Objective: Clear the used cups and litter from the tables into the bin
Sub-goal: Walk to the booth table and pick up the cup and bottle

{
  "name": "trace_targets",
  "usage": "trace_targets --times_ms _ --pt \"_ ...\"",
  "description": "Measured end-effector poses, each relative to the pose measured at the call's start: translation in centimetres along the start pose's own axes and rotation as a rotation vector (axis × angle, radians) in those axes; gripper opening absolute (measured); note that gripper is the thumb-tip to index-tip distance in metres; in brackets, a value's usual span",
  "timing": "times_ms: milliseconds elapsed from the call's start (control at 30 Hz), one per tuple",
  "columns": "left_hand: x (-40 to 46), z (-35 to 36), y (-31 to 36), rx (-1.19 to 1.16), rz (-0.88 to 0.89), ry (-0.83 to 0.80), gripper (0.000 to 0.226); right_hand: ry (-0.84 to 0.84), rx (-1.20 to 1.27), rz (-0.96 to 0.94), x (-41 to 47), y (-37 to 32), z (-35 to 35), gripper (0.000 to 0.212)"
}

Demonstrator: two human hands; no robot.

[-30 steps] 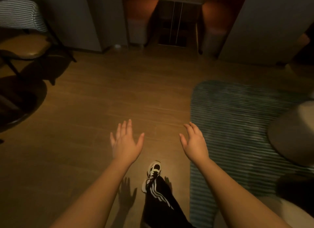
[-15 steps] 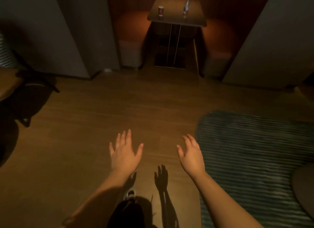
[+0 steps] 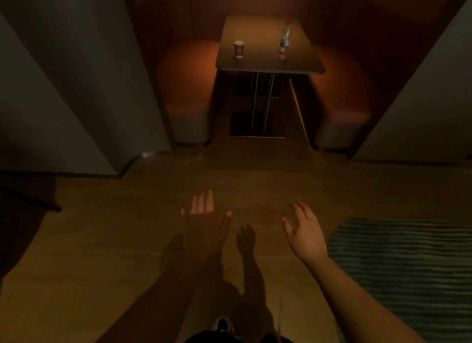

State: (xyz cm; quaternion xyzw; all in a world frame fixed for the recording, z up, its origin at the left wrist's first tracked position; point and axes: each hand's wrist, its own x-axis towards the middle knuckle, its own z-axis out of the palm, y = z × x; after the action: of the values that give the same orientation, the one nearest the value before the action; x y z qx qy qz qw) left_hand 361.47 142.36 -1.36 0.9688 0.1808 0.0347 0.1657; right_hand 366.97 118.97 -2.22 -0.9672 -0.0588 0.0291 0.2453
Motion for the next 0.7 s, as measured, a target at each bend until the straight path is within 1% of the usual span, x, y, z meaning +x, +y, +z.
trace_targets --times_ms 133,300,400,500,600,700 --pt "11.8 -0.3 1.1 -0.044 0.017 -0.064 0.074 -0.007 0.009 -0.031 11.3 -2.5 0.4 0.052" --pt "27.2 2.7 1.9 -0.027 0.015 -0.026 0.075 0.017 0.023 -0.049 26.9 -3.8 2.2 0.053" --pt "38.0 5.1 3.2 -0.017 -0.003 -0.01 0.075 0.059 0.054 -0.05 37.9 -4.0 3.3 0.052" --pt "49.2 6.8 5.7 -0.039 0.003 -0.005 0.075 0.046 0.077 -0.023 49.8 -4.6 3.7 0.052" --pt "59.3 6.3 8.5 -0.065 0.011 -0.008 0.075 0.033 0.089 -0.024 60.6 -5.7 2.9 0.052" --pt "68.2 4.6 10.7 -0.096 -0.002 0.013 0.075 0.036 0.082 -0.021 69.6 -7.0 1.5 0.051"
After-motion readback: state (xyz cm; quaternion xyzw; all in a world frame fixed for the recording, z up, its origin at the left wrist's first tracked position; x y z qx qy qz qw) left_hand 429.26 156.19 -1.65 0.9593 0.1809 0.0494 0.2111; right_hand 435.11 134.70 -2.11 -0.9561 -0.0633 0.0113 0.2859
